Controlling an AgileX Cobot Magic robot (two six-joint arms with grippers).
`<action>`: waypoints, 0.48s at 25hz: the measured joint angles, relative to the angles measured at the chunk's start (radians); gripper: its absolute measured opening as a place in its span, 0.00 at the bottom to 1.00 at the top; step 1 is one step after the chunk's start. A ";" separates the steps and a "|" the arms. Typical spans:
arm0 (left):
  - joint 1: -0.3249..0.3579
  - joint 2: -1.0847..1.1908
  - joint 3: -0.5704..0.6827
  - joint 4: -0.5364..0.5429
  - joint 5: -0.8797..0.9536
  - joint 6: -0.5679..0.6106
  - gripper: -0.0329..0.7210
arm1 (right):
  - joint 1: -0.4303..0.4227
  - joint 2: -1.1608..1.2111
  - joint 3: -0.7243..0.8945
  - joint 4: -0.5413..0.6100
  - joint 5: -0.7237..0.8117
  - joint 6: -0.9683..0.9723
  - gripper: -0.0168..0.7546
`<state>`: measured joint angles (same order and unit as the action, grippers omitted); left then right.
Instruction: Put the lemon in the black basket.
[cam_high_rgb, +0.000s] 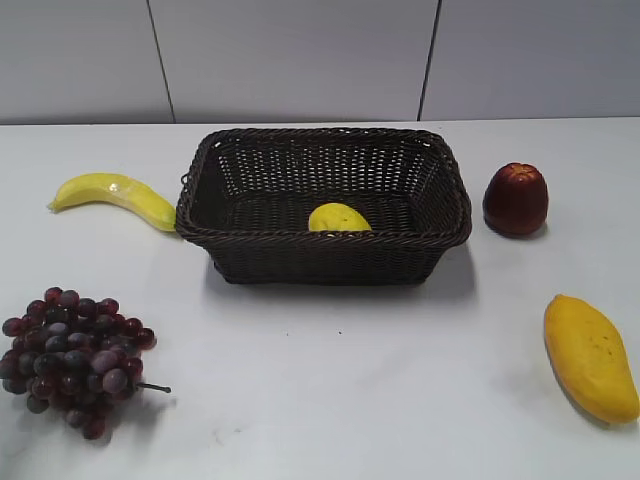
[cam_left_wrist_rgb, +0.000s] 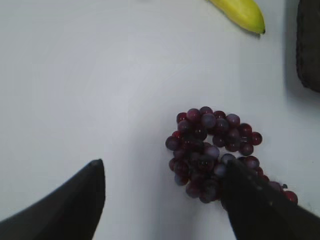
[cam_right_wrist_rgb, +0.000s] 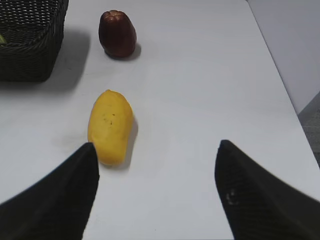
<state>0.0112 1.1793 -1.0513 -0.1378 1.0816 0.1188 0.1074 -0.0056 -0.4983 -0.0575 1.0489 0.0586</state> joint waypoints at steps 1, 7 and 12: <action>0.009 -0.049 0.037 -0.016 -0.015 0.000 0.79 | 0.000 0.000 0.000 0.000 0.000 0.000 0.79; 0.015 -0.381 0.256 -0.067 -0.062 0.000 0.78 | 0.000 0.000 0.000 0.000 0.000 0.000 0.79; 0.015 -0.662 0.420 -0.067 -0.067 0.000 0.78 | 0.000 0.000 0.000 0.000 0.000 0.000 0.79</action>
<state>0.0264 0.5171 -0.6315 -0.2050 1.0146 0.1188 0.1074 -0.0056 -0.4983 -0.0575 1.0489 0.0586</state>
